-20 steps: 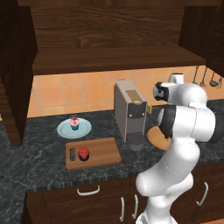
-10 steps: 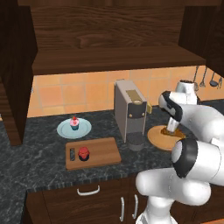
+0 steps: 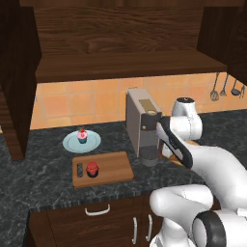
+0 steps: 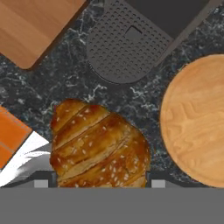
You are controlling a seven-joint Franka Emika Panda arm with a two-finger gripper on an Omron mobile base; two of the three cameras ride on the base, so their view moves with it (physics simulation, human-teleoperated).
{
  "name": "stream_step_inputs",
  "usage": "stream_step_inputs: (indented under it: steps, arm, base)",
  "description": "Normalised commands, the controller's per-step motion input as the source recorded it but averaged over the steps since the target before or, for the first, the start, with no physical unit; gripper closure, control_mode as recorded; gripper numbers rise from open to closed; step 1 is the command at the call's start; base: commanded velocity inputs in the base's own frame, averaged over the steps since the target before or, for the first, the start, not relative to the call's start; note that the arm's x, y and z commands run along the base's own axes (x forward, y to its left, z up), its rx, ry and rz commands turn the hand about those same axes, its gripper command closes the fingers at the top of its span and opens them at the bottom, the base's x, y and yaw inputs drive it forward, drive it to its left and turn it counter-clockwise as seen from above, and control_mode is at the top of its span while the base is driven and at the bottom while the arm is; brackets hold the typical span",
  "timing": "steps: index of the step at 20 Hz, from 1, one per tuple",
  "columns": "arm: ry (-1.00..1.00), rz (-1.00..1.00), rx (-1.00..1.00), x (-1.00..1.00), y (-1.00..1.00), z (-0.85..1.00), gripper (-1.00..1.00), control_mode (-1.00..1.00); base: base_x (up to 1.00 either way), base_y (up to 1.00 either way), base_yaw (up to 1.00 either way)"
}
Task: From the different types of pastries on the counter, select a croissant and place it on the cutting board. Then retrieve a jar of jam from the cabinet and place it alongside the croissant on the cutting board.
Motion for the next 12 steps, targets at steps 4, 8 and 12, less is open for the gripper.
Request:
stream_step_inputs:
  steps: [4,8,12]
  arm:
    - [0.0,-0.11,-0.06,-0.24,1.0,0.22,1.0,-1.0]
    - [0.0,-0.12,-0.07,-0.17,1.0,0.2,1.0,-1.0]
    - [0.0,-0.11,-0.07,-0.04,1.0,0.24,1.0,-1.0]
  base:
    - [0.0,0.0,0.0]
    - [0.0,0.0,0.0]
    - [0.0,0.0,0.0]
